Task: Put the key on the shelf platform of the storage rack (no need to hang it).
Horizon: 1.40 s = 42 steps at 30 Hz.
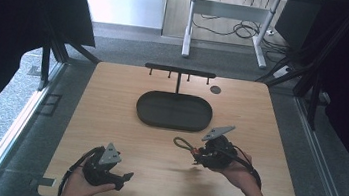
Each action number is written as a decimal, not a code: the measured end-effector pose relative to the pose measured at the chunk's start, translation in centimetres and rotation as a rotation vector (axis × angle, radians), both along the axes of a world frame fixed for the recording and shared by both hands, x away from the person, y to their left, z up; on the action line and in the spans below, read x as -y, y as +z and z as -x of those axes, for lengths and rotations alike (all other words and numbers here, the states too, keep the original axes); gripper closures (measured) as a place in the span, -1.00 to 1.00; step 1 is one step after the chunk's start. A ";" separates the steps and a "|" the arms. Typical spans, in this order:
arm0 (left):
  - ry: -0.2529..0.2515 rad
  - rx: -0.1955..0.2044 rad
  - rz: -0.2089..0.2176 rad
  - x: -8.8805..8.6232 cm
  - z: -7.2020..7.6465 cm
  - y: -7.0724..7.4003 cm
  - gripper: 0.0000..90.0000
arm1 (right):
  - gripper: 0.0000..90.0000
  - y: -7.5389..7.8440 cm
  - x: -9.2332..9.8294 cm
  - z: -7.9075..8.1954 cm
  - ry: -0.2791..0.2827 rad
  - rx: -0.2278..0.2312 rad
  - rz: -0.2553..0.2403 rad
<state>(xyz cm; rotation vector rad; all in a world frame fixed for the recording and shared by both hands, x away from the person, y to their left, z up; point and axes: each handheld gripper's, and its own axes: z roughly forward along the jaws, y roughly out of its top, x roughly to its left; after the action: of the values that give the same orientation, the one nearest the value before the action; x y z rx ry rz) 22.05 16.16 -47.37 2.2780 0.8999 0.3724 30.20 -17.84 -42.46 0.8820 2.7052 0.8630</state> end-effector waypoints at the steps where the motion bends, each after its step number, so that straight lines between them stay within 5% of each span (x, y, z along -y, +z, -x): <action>1: 0.000 0.000 0.001 0.0 0.0 0.0 -0.56 | 0.48 0.1 0.0 0.0 -0.001 0.001 -0.002; 42: -0.009 -0.014 -0.006 0.3 -0.1 -0.3 -0.56 | 0.48 3.0 -0.4 -3.0 0.016 0.018 -0.037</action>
<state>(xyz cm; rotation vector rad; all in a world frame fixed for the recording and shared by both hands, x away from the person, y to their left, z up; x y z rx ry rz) 22.19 15.88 -47.70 2.2920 0.8958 0.3562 33.22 -17.46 -39.46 0.8568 2.6927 0.9219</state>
